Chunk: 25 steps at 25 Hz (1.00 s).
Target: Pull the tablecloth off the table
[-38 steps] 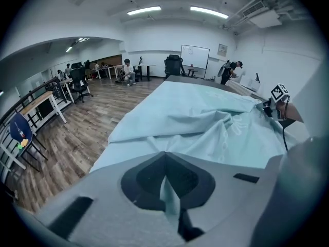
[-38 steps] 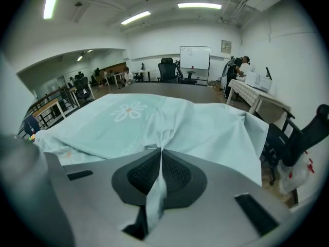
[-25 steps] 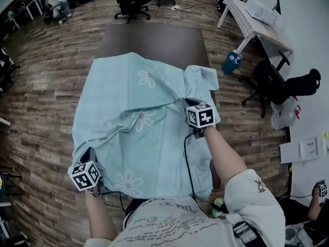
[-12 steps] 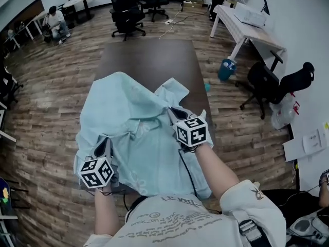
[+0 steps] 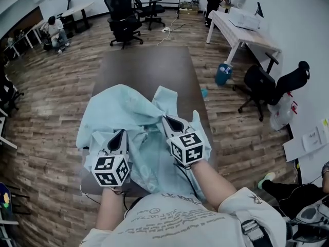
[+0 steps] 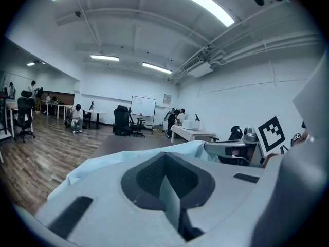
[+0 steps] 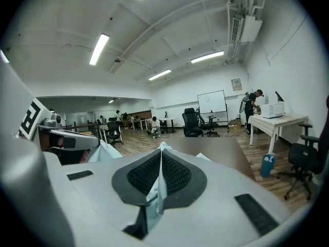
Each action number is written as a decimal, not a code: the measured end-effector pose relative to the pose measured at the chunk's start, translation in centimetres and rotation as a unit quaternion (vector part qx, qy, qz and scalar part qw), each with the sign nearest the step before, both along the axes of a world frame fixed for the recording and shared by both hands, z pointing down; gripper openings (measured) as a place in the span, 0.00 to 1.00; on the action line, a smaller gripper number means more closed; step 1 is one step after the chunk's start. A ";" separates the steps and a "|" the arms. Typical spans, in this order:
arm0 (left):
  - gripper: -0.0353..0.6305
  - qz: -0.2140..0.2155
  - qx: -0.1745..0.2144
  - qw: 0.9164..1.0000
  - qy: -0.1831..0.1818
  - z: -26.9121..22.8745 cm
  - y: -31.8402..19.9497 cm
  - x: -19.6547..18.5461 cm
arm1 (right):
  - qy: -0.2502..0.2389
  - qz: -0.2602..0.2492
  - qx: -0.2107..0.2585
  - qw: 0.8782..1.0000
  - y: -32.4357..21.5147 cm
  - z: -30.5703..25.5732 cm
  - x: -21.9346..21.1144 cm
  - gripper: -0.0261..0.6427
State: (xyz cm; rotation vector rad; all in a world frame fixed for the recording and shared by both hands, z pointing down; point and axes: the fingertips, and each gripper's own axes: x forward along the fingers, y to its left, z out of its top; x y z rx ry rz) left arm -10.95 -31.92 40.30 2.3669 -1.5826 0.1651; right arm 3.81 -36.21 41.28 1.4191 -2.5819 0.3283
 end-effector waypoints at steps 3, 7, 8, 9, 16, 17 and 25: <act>0.07 -0.003 0.021 1.000 -0.018 -0.7 -0.1 0.5 | -0.001 0.000 0.014 1.000 0.9 -0.7 -0.7 0.06; 0.07 -0.007 0.027 0.999 -0.036 -0.5 -0.6 1.4 | 0.000 0.003 0.014 1.000 1.0 -0.7 -0.5 0.06; 0.07 -0.008 0.028 0.999 -0.038 -0.5 -0.6 1.5 | -0.001 0.005 0.012 1.000 1.0 -0.6 -0.3 0.06; 0.07 -0.009 0.030 0.999 -0.042 -0.4 -0.7 1.6 | -0.002 0.008 0.010 1.000 0.9 -0.5 0.0 0.06; 0.07 -0.014 0.030 0.997 -0.066 0.3 -1.1 1.6 | -0.004 0.019 0.003 1.000 0.6 -0.1 0.8 0.06; 0.07 -0.015 0.028 0.997 -0.065 0.4 -1.1 1.6 | -0.004 0.019 0.003 1.000 0.5 0.0 0.7 0.06; 0.07 -0.024 0.022 0.998 -0.060 1.0 -1.1 1.6 | -0.002 0.016 0.000 1.000 0.1 0.2 1.7 0.06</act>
